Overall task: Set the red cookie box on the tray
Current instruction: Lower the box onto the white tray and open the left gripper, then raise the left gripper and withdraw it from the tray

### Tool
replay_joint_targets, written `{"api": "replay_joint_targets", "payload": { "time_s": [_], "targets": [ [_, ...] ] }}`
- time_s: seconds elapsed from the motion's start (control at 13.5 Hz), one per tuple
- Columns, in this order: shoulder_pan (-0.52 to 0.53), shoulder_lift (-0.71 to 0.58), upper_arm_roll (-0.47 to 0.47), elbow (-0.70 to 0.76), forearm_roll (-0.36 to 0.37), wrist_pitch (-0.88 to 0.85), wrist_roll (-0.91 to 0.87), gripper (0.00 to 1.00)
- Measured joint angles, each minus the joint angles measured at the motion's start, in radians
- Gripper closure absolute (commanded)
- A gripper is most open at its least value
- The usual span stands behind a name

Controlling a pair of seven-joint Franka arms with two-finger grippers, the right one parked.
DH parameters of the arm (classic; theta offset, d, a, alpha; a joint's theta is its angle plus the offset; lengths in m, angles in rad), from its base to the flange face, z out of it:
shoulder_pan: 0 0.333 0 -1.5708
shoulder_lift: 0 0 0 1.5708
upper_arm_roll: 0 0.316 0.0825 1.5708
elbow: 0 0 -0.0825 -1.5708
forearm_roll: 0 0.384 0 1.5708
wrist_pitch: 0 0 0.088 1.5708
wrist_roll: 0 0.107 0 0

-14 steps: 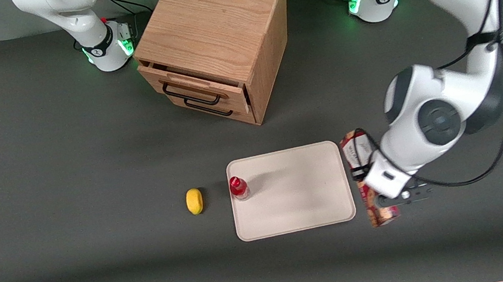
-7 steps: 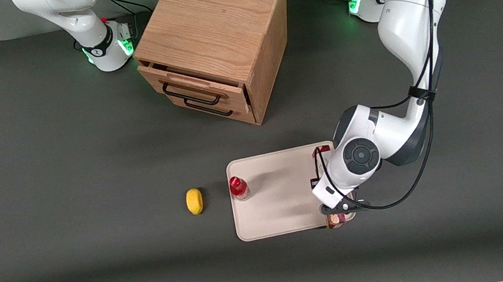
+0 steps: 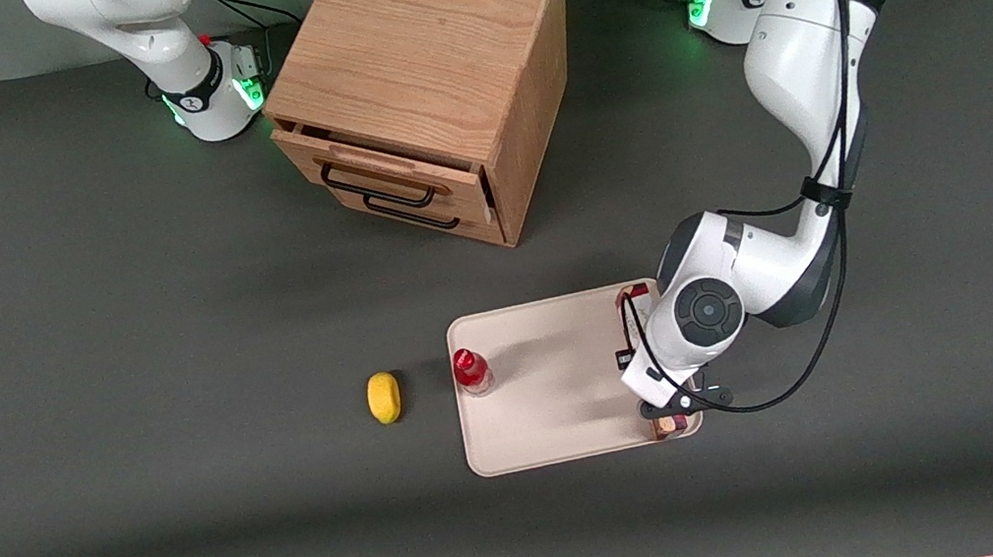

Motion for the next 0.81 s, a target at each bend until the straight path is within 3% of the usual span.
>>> {"api": "replay_joint_targets", "payload": {
  "time_s": [0.15, 0.22, 0.81],
  "targets": [
    [0.0, -0.001, -0.002, -0.005, 0.018, 0.007, -0.025, 0.19],
    [-0.001, -0.001, -0.003, -0.009, 0.023, 0.015, -0.035, 0.0],
    [0.026, -0.052, -0.003, -0.016, 0.019, 0.086, -0.051, 0.0]
  ]
}}
